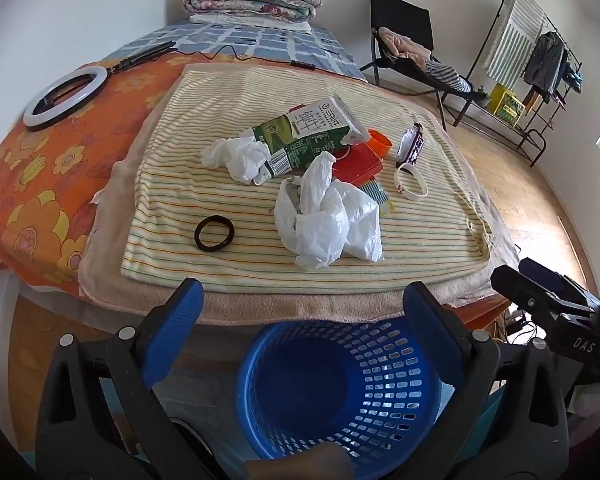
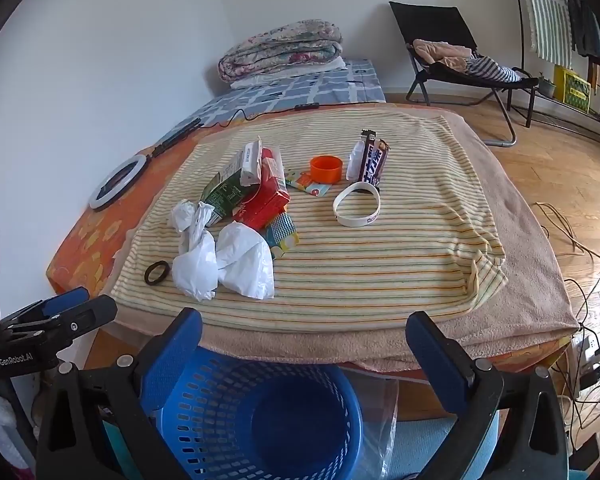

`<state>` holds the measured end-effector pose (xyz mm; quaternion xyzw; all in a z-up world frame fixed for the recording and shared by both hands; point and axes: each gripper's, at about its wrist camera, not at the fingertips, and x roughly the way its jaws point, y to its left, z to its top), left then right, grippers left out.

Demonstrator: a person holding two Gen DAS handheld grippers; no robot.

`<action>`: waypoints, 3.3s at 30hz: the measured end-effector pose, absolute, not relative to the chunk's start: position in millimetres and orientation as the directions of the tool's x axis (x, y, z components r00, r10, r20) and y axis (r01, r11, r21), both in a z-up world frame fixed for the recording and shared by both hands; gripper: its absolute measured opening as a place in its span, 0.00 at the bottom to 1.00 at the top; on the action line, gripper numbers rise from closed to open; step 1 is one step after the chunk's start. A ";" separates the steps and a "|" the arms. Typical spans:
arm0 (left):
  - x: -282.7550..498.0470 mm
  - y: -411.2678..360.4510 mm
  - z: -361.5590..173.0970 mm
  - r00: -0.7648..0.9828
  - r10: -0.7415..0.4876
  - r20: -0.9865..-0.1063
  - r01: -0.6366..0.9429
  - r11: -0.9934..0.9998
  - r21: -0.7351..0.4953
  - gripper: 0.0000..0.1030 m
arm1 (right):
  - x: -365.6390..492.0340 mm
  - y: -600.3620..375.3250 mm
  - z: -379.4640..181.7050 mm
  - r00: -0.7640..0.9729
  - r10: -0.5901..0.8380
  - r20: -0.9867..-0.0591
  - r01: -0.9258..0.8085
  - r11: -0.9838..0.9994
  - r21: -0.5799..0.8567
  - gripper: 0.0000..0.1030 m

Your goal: Collect trash

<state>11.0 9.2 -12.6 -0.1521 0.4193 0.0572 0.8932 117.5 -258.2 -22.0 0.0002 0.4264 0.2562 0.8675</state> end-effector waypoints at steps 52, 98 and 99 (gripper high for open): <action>7.7 10.7 -11.4 0.652 -0.024 -0.758 -0.223 0.949 -0.221 0.99 | 113.4 -260.9 -18.2 0.525 0.421 -0.740 -0.427 0.882 0.198 1.00; 23.7 14.5 -12.2 0.597 -0.052 -0.800 -0.170 0.967 -0.190 0.99 | 134.5 -291.5 -5.2 0.569 0.427 -0.703 -0.423 0.885 0.195 1.00; 27.3 14.6 -11.1 0.598 -0.054 -0.800 -0.161 0.969 -0.186 0.99 | 139.0 -289.0 -1.4 0.569 0.424 -0.704 -0.433 0.883 0.182 1.00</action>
